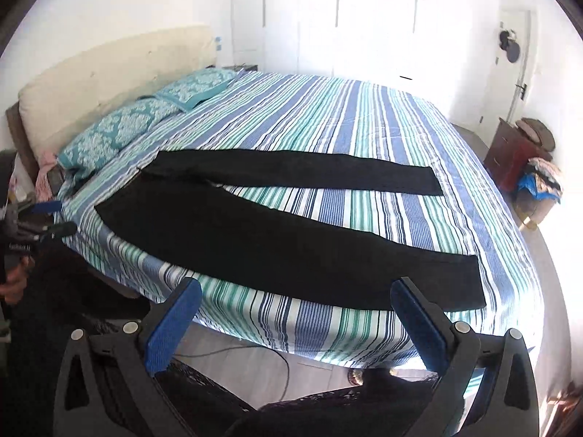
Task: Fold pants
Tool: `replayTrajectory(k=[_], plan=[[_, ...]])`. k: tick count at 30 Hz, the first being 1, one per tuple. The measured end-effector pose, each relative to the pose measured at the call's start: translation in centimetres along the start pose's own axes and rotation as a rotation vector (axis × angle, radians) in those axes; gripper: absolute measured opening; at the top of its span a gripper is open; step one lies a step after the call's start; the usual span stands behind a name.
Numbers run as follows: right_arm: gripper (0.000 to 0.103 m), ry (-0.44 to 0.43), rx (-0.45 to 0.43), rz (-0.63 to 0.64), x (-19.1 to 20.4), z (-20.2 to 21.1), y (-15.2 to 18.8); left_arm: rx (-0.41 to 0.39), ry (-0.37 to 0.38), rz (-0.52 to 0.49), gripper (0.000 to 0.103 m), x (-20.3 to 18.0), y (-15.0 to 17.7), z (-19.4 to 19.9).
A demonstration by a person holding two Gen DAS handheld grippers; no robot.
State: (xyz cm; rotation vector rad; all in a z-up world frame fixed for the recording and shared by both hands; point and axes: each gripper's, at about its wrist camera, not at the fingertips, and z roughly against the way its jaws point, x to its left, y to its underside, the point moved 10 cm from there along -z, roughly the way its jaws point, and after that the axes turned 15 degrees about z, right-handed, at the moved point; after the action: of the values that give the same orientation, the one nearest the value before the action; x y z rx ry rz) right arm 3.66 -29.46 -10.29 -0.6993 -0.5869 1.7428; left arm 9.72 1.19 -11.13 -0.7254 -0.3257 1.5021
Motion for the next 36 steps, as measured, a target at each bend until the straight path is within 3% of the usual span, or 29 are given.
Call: replayTrajectory(k=[5, 8, 11, 15, 21, 25, 36], plan=[[0.103, 0.078, -0.071, -0.178, 1.5, 1.1, 1.3, -0.033, 0.078, -0.001, 0.102, -1.3, -0.5, 3.5], [0.103, 0.104, -0.107, -0.097, 3.0, 3.2, 0.8, -0.109, 0.071, -0.047, 0.102, -1.4, -1.0, 6.7], [0.103, 0.158, -0.121, -0.066, 2.9, 5.4, 1.1, -0.158, 0.018, -0.094, 0.102, -0.7, -0.5, 7.9], [0.103, 0.247, -0.04, -0.094, 1.6, 5.6, 2.3, -0.125, -0.058, -0.108, 0.102, 0.3, 0.8, 5.2], [0.103, 0.277, 0.042, -0.14, 0.7, 4.2, 2.5, -0.089, -0.053, -0.088, 0.102, -0.7, 1.0, 3.4], [0.103, 0.307, 0.054, -0.131, 0.3, 3.9, 2.4, -0.082, -0.039, -0.056, 0.102, -0.8, 0.3, 2.9], [0.103, 0.367, 0.086, -0.128, -1.0, 3.4, 2.6, -0.055, -0.094, -0.043, 0.102, 0.2, 0.6, 1.6]])
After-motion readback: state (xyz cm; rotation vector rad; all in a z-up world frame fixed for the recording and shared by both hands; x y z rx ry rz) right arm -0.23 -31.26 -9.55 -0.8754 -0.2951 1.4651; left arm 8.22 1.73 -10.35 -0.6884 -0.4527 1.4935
